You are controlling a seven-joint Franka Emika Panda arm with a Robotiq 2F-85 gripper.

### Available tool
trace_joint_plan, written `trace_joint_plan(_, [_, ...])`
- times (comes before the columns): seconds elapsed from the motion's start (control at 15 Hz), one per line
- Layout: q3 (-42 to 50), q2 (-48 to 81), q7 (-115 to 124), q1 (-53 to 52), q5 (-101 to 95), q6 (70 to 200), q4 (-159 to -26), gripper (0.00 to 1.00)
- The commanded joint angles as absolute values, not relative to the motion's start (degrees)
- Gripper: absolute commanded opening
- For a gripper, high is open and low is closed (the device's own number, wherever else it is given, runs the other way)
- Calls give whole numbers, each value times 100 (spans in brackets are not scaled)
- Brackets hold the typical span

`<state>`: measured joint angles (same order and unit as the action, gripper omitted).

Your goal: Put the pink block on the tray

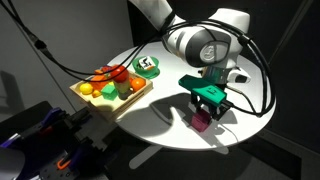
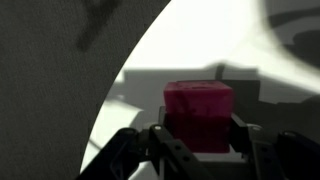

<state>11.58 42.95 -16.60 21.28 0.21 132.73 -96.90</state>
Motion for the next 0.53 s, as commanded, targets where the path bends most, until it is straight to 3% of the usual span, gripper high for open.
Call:
trace_joint_plan(0.0, [1084,3786,-1819,2143,-175,12987,-9985,31])
trace_joint_plan(0.47, [1059,3069,-1710,1815,-495,12666,-10459,31])
